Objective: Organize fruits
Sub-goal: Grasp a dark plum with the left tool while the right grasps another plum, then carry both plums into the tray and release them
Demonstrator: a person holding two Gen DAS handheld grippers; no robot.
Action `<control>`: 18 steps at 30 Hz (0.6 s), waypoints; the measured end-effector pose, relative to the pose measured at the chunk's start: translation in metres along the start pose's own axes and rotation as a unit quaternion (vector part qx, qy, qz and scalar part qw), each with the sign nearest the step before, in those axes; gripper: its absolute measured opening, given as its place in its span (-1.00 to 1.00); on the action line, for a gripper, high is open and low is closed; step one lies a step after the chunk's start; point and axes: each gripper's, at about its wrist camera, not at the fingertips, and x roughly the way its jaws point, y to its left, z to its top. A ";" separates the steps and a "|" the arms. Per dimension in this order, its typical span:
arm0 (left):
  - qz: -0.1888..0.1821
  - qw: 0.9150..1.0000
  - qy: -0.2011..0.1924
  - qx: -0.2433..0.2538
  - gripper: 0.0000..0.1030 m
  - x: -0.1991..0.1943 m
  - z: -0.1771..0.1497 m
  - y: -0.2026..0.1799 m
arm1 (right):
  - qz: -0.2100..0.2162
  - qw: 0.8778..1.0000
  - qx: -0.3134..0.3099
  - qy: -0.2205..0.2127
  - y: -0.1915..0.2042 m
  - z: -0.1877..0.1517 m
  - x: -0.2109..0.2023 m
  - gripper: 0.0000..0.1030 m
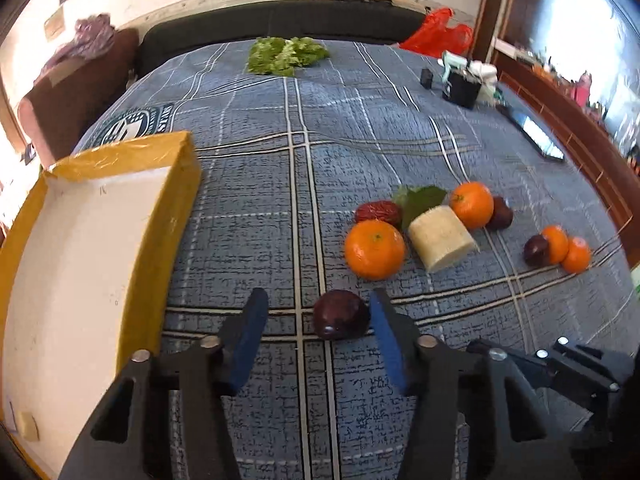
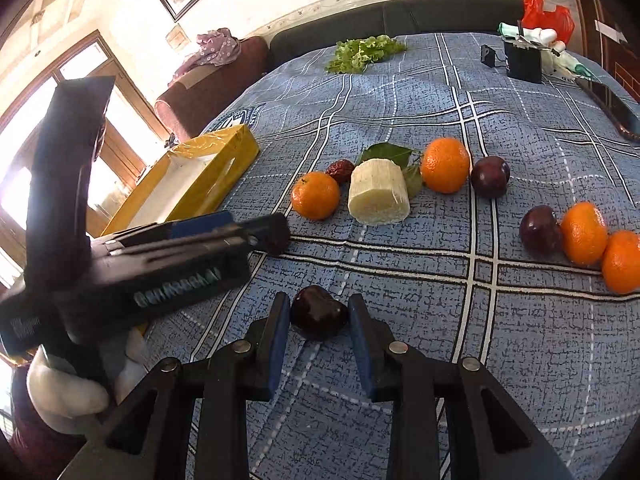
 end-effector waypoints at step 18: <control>-0.012 0.989 -0.072 -0.125 -0.47 -0.086 -0.032 0.061 | -0.022 0.999 -0.027 -0.035 0.013 0.000 -0.008 -0.36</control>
